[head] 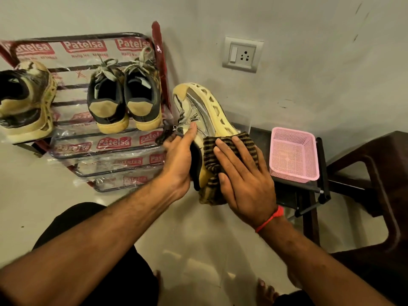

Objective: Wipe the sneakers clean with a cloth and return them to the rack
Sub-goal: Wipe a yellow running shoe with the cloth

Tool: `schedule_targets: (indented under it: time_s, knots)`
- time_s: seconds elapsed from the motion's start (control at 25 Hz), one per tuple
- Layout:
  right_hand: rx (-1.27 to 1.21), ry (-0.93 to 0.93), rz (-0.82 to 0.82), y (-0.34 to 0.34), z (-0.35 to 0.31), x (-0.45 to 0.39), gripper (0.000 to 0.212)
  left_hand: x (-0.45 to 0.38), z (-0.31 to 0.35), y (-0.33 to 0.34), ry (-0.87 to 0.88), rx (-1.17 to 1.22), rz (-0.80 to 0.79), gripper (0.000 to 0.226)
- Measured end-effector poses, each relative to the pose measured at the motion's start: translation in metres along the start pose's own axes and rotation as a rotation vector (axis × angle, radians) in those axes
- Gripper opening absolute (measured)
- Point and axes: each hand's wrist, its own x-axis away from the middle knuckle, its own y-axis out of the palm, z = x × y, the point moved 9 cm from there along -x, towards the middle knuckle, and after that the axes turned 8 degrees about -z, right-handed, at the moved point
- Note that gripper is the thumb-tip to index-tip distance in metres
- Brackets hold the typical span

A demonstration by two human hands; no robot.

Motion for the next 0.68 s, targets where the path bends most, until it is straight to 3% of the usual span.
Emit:
schedule_targets:
  time_s: [0.16, 0.36, 0.44, 0.56, 0.68]
  knots:
    - [0.010, 0.044, -0.054, 0.019, -0.011, 0.005, 0.051, -0.002, 0.008, -0.009, 0.112, -0.166, 0.052, 0.054]
    - [0.027, 0.186, -0.027, 0.016, 0.004, 0.004, 0.052, 0.002, 0.002, 0.009, 0.212, -0.251, -0.049, 0.027]
    - [-0.086, 0.242, 0.003, 0.013, 0.017, -0.003, 0.053, 0.010, -0.002, 0.025, 0.245, -0.378, -0.103, 0.011]
    - [-0.350, 0.354, 0.007, 0.012, 0.052, -0.015, 0.056, 0.025, -0.017, 0.054, 0.217, -0.511, -0.253, 0.007]
    - [-0.455, 0.458, -0.042, 0.019, 0.069, -0.018, 0.058, 0.030, -0.018, 0.066, 0.245, -0.592, -0.309, 0.026]
